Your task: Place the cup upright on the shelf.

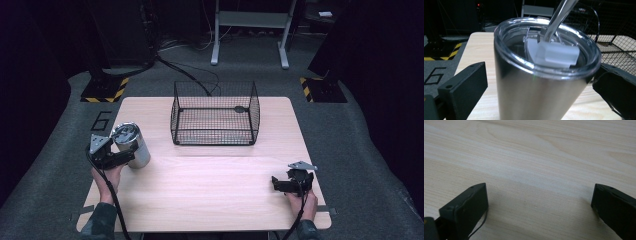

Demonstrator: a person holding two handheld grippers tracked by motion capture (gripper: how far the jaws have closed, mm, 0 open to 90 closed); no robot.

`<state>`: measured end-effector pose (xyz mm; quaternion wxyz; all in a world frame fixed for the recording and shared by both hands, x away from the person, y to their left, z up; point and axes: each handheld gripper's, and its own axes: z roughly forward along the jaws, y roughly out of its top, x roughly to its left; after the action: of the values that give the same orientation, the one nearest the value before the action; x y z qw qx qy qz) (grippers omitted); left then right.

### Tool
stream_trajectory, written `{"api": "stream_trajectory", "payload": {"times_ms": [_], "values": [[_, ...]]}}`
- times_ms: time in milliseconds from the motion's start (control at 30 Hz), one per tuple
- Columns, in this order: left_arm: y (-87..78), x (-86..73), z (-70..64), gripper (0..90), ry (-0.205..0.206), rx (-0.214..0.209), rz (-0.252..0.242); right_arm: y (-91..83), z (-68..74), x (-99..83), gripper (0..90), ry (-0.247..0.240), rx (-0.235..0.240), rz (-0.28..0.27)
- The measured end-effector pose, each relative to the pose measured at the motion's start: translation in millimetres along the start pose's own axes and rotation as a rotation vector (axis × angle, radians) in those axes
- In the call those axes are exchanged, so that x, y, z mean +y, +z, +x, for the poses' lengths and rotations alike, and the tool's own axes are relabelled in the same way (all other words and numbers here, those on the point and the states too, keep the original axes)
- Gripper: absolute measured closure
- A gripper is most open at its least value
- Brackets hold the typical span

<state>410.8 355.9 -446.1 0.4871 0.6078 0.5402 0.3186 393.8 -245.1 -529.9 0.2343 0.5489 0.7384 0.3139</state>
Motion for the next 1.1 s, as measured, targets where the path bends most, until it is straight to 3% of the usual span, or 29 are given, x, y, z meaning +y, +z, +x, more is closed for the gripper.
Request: {"api": "stream_trajectory", "payload": {"times_ms": [500, 800, 1100], "values": [[21.2, 1.0, -6.4, 0.0, 0.032, 0.041, -0.034, -0.2, -0.1, -0.1, 0.5, -0.003, 0.001, 0.003], [24.9, 1.3, -10.7, 2.1, 0.058, 0.071, -0.041, -0.3, -0.1, 0.0, 0.5, -0.003, 0.001, 0.004], [23.6, 1.4, -10.3, 3.5, 0.089, 0.054, -0.043, -0.2, -0.1, -0.1, 0.5, -0.002, 0.001, 0.003]]}}
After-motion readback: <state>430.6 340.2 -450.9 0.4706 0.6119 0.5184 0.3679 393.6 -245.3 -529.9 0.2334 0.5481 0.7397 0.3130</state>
